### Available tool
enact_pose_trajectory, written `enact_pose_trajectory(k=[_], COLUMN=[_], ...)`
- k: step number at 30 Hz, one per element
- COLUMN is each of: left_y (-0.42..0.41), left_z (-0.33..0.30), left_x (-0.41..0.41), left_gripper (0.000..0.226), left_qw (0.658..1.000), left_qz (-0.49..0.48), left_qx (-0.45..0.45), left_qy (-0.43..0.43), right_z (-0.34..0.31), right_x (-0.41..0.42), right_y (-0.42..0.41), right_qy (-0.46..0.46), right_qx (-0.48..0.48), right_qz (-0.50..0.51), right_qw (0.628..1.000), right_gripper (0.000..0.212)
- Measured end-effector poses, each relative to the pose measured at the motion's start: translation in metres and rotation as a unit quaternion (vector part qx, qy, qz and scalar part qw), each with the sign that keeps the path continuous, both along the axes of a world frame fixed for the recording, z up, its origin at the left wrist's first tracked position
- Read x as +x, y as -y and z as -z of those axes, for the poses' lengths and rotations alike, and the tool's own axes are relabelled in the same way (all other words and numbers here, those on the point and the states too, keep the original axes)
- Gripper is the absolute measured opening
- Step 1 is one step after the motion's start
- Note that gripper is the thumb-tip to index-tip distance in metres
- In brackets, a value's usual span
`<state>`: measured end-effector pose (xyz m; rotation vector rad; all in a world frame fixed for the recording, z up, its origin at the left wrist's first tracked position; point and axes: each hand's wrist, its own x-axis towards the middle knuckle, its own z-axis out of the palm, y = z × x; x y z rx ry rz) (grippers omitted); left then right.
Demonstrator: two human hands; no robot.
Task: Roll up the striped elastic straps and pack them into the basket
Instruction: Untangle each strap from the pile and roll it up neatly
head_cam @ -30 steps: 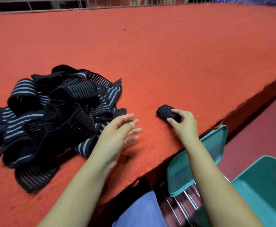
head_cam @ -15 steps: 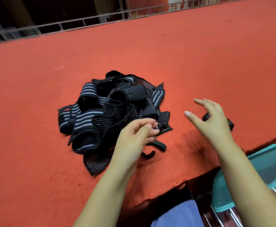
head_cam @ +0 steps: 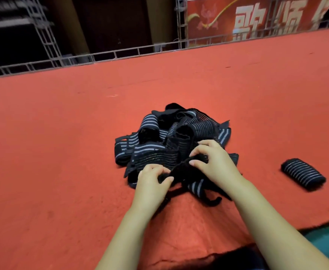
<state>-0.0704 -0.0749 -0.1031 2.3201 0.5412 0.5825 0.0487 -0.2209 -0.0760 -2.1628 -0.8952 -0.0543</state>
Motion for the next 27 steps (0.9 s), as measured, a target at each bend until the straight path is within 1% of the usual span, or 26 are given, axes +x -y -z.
enact_pose_trajectory(k=[1,3,7,10,13,14,15,18,20,22,23,24,25,27], left_y=[0.0,-0.001,-0.007,-0.011,-0.008,-0.006,-0.004,-0.006,-0.01,-0.01,-0.01,-0.009,-0.008,-0.007], left_z=[-0.001,-0.006,-0.015,-0.024,-0.041,-0.047,-0.052,-0.061,-0.065,-0.066,-0.064,-0.058,-0.051,-0.036], left_x=[-0.002,-0.005,-0.009,-0.012,-0.02,-0.023,-0.026,-0.032,-0.039,-0.048,-0.052,-0.054,-0.057,-0.059], left_gripper=[0.013,0.014,0.008,0.004,0.007,0.004,0.006,0.039,0.057,0.065,0.065,0.063,0.059,0.044], left_qw=[1.0,0.999,0.996,0.988,0.959,0.943,0.925,0.87,0.832,0.799,0.796,0.805,0.821,0.863], left_qz=[0.0,0.004,0.018,0.03,0.054,0.067,0.077,0.093,0.11,0.124,0.127,0.122,0.11,0.068], left_qx=[-0.013,-0.04,-0.067,-0.118,-0.225,-0.269,-0.314,-0.425,-0.505,-0.567,-0.574,-0.567,-0.547,-0.491], left_qy=[0.005,0.021,0.052,0.098,0.163,0.183,0.201,0.233,0.2,0.156,0.141,0.129,0.119,0.097], right_z=[-0.003,-0.01,-0.034,-0.059,-0.082,-0.089,-0.095,-0.1,-0.087,-0.065,-0.053,-0.04,-0.028,-0.008], right_x=[-0.001,-0.005,-0.008,-0.007,-0.006,-0.007,-0.009,-0.026,-0.046,-0.066,-0.074,-0.082,-0.089,-0.103], right_y=[0.001,0.004,0.009,0.01,0.008,0.006,0.005,-0.004,-0.012,-0.02,-0.023,-0.026,-0.028,-0.028], right_qy=[0.01,0.004,-0.028,-0.041,-0.063,-0.069,-0.073,-0.108,-0.13,-0.129,-0.132,-0.14,-0.154,-0.188], right_qx=[0.012,0.059,0.202,0.291,0.357,0.374,0.383,0.375,0.341,0.285,0.26,0.239,0.22,0.191], right_qz=[0.0,0.011,0.037,0.031,0.016,0.012,0.006,-0.045,-0.103,-0.145,-0.157,-0.166,-0.176,-0.2], right_qw=[1.0,0.998,0.978,0.955,0.932,0.925,0.921,0.92,0.925,0.939,0.944,0.946,0.947,0.942], right_gripper=[0.017,0.027,0.017,0.017,0.021,0.022,0.022,0.024,0.029,0.036,0.038,0.039,0.038,0.039])
